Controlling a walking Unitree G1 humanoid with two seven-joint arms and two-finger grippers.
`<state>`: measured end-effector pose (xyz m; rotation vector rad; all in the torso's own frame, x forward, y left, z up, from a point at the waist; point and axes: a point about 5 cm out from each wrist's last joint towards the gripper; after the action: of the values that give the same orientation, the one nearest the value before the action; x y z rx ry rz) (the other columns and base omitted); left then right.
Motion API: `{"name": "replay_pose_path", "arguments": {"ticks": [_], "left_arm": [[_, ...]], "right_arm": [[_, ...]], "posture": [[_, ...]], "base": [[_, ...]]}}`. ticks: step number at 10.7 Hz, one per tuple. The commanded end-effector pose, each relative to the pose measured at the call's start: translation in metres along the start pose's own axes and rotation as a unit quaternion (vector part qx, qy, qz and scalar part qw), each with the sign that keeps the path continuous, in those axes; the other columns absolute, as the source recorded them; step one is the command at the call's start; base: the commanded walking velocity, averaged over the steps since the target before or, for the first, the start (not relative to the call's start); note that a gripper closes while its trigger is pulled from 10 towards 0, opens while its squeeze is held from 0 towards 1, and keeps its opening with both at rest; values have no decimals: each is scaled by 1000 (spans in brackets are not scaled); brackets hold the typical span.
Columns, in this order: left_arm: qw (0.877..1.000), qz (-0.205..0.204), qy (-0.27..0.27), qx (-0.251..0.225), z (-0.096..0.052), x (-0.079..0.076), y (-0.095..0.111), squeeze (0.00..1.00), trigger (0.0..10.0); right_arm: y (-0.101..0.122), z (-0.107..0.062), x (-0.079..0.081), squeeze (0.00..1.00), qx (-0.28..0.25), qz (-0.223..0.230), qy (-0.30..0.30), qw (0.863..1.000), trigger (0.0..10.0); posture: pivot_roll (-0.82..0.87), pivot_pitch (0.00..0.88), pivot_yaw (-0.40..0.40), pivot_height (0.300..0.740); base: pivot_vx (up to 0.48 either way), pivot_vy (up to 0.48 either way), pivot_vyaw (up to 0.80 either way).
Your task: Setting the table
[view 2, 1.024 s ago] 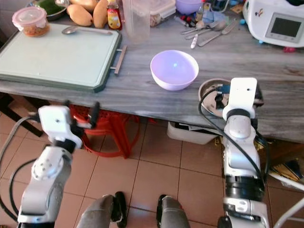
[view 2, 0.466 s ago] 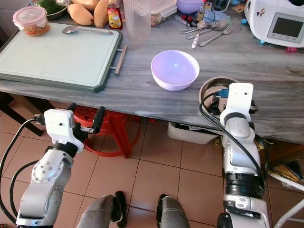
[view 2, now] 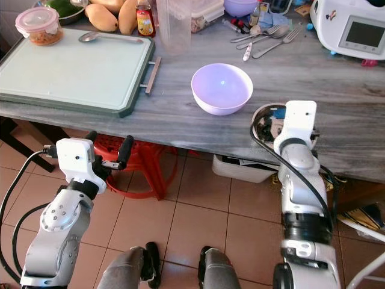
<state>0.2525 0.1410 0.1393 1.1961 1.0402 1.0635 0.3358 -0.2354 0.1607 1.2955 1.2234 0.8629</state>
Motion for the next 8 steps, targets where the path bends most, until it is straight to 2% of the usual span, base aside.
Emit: {"name": "replay_pose_path", "arguments": {"ticks": [1, 8], "left_arm": [[1000, -1, 0, -1, -2, -1, 2, 0, 10000], [1000, -5, 4, 2, -1, -2, 2, 0, 10000]], "right_arm": [[0, 2, 0, 0, 1, 3, 2, 1000, 10000], [7, 12, 21, 0, -5, 35, 42, 999, 10000]], "posture": [[-16, 228, -16, 740], [-12, 233, -12, 740]], "base": [[0, 0, 0], [0, 0, 0]]}}
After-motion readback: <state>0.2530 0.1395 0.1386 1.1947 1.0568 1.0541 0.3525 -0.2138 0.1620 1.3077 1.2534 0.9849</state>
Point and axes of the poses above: a point about 5 cm out from each wrist's last joint towards the gripper, its own z axis pointing out of the wrist towards the gripper, its own y axis along the axis of the wrist's last joint, x = y × z, and after that the axes turned 2 degrees about -z, right-handed
